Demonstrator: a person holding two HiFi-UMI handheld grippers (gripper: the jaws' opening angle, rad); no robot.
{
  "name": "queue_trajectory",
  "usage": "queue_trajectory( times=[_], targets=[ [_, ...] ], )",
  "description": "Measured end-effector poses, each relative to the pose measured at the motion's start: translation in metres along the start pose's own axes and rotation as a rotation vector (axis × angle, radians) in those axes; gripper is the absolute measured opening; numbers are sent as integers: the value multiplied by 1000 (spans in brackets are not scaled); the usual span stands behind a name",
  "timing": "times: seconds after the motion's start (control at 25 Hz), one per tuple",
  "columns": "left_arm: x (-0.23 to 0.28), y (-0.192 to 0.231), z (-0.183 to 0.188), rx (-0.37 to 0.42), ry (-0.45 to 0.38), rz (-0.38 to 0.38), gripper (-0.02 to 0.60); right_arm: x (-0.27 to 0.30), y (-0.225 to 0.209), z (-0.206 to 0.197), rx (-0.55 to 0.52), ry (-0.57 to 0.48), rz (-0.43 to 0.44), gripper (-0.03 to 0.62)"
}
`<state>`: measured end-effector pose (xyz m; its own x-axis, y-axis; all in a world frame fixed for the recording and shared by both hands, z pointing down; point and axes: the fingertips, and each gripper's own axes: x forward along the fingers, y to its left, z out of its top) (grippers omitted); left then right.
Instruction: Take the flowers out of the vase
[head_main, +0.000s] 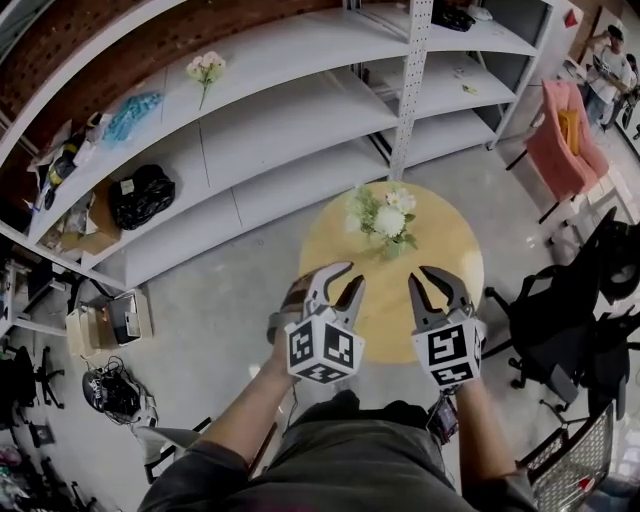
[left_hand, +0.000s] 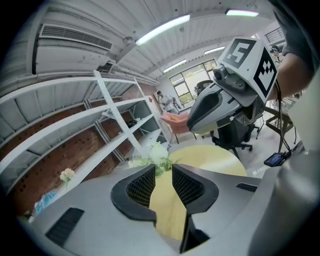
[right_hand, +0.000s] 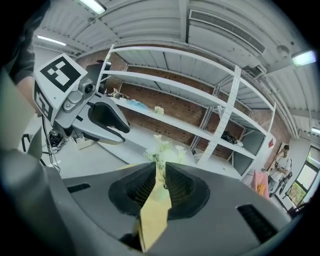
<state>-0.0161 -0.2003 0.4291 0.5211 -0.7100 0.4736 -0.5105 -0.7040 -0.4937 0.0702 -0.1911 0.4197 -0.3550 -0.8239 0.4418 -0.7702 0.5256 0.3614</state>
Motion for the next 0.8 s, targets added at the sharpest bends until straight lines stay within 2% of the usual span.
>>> queue_trajectory(
  times=[0.2,0.36,0.6,0.8],
  targets=[
    [10,8,-10,-5,1,-27,140,20,-1,-10,47,28,9,23],
    [22,12,-19,-17,23,-44,160,39,-7,-19,72,39,26,103],
    [42,7,-38,-56,92,-63,173,70,-23,-47,125,41,73,164],
    [63,0,-56,-81,168,-54,176,106,-32,-76,159,28,155,204]
  ],
)
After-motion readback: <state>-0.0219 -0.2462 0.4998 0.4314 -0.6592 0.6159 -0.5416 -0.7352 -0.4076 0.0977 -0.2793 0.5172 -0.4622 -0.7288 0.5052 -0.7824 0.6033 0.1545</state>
